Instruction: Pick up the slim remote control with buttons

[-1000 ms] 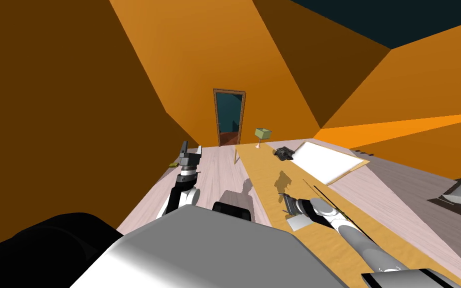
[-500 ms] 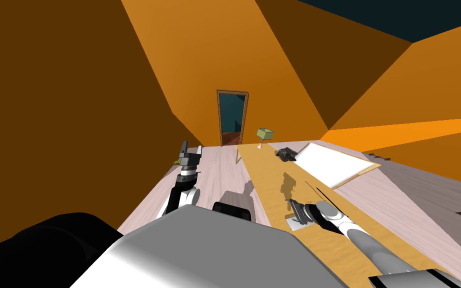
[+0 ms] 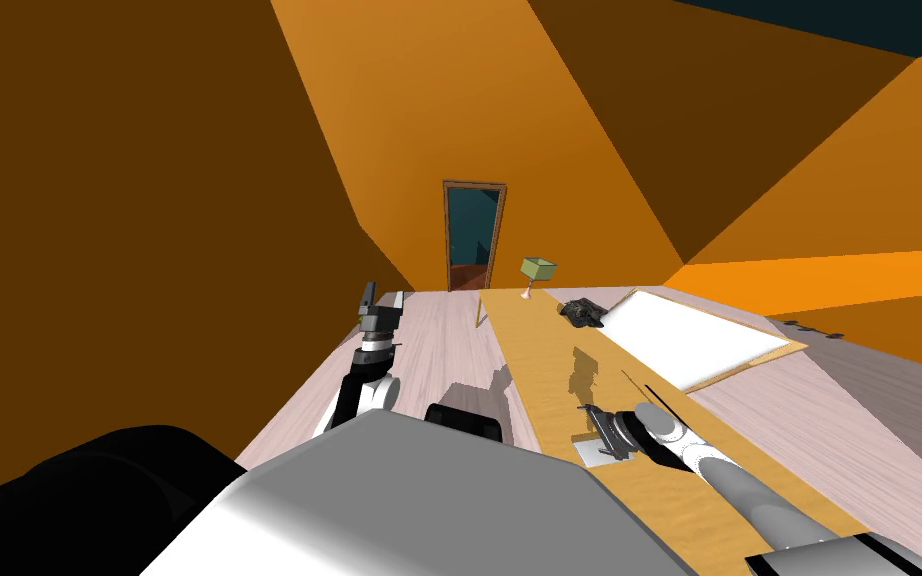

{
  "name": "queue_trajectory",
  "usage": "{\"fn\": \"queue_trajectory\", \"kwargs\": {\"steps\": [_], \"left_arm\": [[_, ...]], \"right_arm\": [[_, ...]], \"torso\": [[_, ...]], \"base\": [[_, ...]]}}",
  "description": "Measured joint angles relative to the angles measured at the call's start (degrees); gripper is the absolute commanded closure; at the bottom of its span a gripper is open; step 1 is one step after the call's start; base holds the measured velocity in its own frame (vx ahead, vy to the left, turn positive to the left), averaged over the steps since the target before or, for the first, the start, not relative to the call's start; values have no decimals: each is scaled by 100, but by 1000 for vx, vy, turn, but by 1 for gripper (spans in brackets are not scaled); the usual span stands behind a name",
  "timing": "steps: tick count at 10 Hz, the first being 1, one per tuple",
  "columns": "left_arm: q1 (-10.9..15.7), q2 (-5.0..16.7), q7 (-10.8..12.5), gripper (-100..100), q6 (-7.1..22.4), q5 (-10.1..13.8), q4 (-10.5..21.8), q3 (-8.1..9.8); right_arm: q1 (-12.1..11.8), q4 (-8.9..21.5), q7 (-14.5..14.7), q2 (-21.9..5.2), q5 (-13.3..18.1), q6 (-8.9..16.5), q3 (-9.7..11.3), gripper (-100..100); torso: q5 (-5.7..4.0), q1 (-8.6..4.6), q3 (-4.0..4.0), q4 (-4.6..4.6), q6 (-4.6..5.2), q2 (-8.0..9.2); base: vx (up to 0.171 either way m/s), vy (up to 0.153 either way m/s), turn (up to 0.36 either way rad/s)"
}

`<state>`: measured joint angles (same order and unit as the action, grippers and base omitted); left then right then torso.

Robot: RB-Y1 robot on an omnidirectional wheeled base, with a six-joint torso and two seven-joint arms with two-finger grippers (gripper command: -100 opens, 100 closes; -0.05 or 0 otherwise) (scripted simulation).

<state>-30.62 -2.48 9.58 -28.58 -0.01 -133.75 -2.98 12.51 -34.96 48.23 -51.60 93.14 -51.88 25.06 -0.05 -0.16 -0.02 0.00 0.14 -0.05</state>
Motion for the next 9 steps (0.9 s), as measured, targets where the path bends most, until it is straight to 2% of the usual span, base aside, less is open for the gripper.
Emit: {"fn": "queue_trajectory", "kwargs": {"steps": [1, 3, 4, 5, 6, 9], "left_arm": [[0, 0, 0, 0, 0, 0, 0, 0], [0, 0, 0, 0, 0, 0, 0, 0], [0, 0, 0, 0, 0, 0, 0, 0], [0, 0, 0, 0, 0, 0, 0, 0], [0, 0, 0, 0, 0, 0, 0, 0], [0, 0, 0, 0, 0, 0, 0, 0]], "right_arm": [[76, 220, 188, 55, -20, -6, -15, -100], [102, 585, 339, 101, -10, 21, -6, -100], [87, 658, 335, 85, 74, 28, 44, -100], [-22, 581, 297, 27, 176, 41, 100, -100], [20, 671, 346, 36, 214, 31, 121, -100], [236, 1372, 794, 254, 309, 52, 187, -100]], "torso": [[1, 6, -4, -2, 0, -7], [2, 9, -6, -3, 0, -10], [2, 4, -4, -2, -3, -7], [0, -3, -1, -1, -2, -2], [-1, -4, -2, -1, 0, -3], [0, 1, -6, -2, -4, -10]], "base": [[5, 6, 1], [-3, -2, 56], [-24, -32, 186], [-19, -33, 51], [-7, -13, -19], [-3, -18, 110]]}}
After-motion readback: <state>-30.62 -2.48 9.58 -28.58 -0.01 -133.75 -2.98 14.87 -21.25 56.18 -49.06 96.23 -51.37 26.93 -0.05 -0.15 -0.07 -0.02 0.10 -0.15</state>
